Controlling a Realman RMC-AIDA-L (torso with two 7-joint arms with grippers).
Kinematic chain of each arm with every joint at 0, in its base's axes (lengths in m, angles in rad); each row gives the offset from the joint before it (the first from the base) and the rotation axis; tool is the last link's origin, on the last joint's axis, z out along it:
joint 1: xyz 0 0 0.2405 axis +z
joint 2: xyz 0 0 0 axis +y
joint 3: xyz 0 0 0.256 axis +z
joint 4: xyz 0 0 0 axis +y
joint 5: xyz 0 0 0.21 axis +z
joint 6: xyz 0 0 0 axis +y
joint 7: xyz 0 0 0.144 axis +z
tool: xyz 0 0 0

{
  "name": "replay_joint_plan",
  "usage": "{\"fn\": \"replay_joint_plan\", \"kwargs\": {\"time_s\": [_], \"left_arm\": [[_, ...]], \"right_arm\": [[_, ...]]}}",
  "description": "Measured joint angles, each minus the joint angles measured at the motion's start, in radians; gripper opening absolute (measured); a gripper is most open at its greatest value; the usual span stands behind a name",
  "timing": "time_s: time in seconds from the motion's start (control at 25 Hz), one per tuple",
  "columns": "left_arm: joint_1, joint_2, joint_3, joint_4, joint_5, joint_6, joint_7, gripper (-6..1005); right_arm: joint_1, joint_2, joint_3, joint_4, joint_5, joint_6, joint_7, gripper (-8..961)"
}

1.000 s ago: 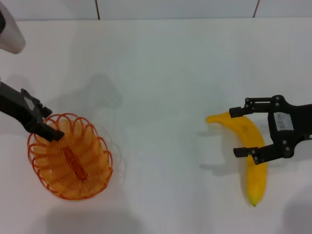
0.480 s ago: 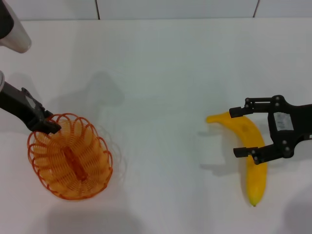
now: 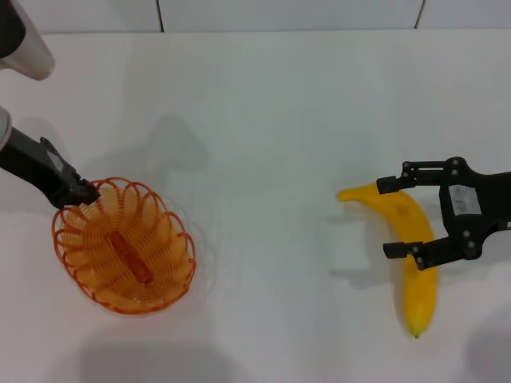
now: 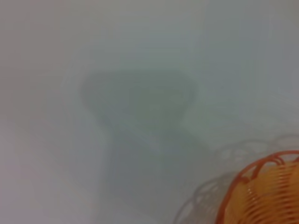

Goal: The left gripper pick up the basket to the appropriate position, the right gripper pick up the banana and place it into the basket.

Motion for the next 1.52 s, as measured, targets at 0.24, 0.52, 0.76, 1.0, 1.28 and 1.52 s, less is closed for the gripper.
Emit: {"fn": "replay_joint_plan", "kwargs": {"time_s": [0.24,0.52,0.76,1.0,1.28,1.52], "left_arm": [[-0.004,-0.001,0.000,0.000,-0.001,0.020,0.008,79],[0.004,-0.007,0.024,0.010,-0.010,0.041,0.023,79],[0.013,-0.006,0.013,0.010,-0.026,0.049,0.023,80],[0.069,-0.007,-0.033,0.099,-0.114,0.155,-0.048,75],[0.146,-0.004,-0.079,0.153,-0.245,0.171,-0.246,70],[0.156,-0.011,-0.087,0.137,-0.290,0.145,-0.349,55]], "right_arm": [[-0.002,0.000,0.000,0.000,0.000,0.000,0.000,862],[-0.004,0.000,0.000,0.000,0.001,-0.001,0.000,862],[-0.004,-0.002,0.000,0.000,0.001,-0.003,0.000,863],[-0.005,-0.002,0.003,0.000,-0.002,-0.002,0.000,862],[-0.013,-0.002,0.008,0.002,0.002,-0.006,0.000,863],[-0.017,-0.002,0.009,0.002,0.002,-0.006,-0.004,862]]}}
